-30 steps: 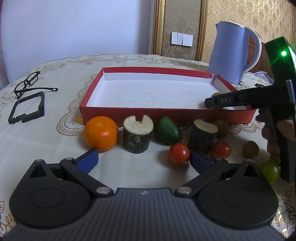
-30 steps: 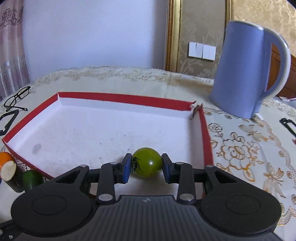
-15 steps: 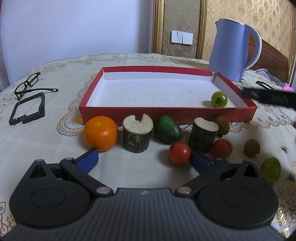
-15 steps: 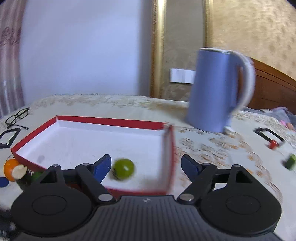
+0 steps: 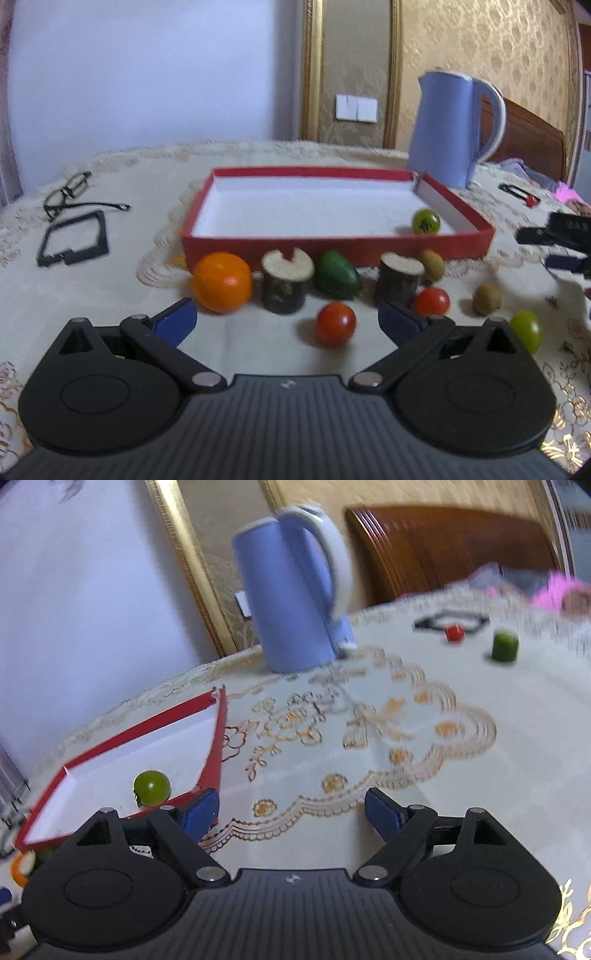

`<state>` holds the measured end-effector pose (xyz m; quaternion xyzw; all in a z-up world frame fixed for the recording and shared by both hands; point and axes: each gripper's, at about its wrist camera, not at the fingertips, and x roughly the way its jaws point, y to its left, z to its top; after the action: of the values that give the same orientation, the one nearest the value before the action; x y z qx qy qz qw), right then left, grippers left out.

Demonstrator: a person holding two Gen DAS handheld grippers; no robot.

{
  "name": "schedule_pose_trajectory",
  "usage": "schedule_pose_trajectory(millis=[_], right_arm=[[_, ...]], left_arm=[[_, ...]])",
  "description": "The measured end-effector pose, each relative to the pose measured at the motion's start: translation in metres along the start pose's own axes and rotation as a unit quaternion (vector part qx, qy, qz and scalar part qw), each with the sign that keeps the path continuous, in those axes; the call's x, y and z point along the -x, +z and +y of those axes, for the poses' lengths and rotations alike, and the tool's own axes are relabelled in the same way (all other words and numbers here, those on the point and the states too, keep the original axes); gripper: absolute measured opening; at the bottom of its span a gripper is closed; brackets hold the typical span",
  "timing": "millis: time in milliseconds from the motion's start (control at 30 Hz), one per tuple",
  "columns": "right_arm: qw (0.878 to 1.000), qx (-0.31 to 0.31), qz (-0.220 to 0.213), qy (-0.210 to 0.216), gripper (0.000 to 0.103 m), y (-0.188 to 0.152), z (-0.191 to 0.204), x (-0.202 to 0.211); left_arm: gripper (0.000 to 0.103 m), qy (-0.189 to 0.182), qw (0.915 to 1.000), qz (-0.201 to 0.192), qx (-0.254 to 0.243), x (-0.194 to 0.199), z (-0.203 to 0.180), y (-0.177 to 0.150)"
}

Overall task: Organize fruits
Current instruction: 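Grasp the orange with the left gripper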

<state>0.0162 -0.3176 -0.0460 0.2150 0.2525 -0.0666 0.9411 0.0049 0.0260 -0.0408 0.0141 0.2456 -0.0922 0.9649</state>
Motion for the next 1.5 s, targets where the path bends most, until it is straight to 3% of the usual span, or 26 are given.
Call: schedule_pose_trajectory(millis=[233,367,500,767,867,967,1033,1133,1200,1500], right_arm=[[1.000,-0.021,-0.010,0.007,0.088,-0.001,-0.007,0.003],[1.000,-0.021,-0.010,0.007,0.088,-0.001,-0.007,0.004],[1.000,-0.024,-0.012,0.010,0.088,-0.002,-0.008,0.003],[1.000,-0.024,-0.012,0.010,0.088,-0.002,-0.008,0.003],[1.000,-0.024,-0.012,0.009,0.088,-0.002,-0.008,0.003],[1.000,-0.023,-0.012,0.009,0.088,-0.002,-0.008,0.003],[1.000,-0.021,-0.012,0.008,0.089,-0.002,-0.007,0.003],[1.000,-0.019,-0.011,0.006,0.089,-0.003,-0.007,0.002],[1.000,-0.019,-0.011,0.006,0.089,-0.003,-0.007,0.002],[1.000,-0.017,-0.010,0.005,0.089,-0.003,-0.006,0.002]], left_arm=[[0.103,0.054,0.9972,0.008,0.051,-0.004,0.030,0.010],[0.103,0.086,0.9925,0.042,0.076,-0.019,0.055,0.019],[0.103,0.062,0.9941,0.060,0.066,-0.026,0.065,0.021],[0.103,0.029,0.9965,0.069,-0.039,-0.038,0.050,0.019],[0.102,0.030,0.9955,0.075,-0.050,-0.045,0.056,0.020],[0.087,-0.012,0.9960,0.081,-0.034,-0.050,0.063,0.024],[0.086,-0.015,0.9961,0.078,-0.038,-0.052,0.062,0.024],[0.070,-0.025,0.9962,0.067,-0.049,-0.049,0.057,0.022],[0.041,-0.052,0.9957,0.061,-0.047,-0.046,0.055,0.020],[0.040,-0.035,0.9970,0.052,-0.045,-0.032,0.044,0.020]])
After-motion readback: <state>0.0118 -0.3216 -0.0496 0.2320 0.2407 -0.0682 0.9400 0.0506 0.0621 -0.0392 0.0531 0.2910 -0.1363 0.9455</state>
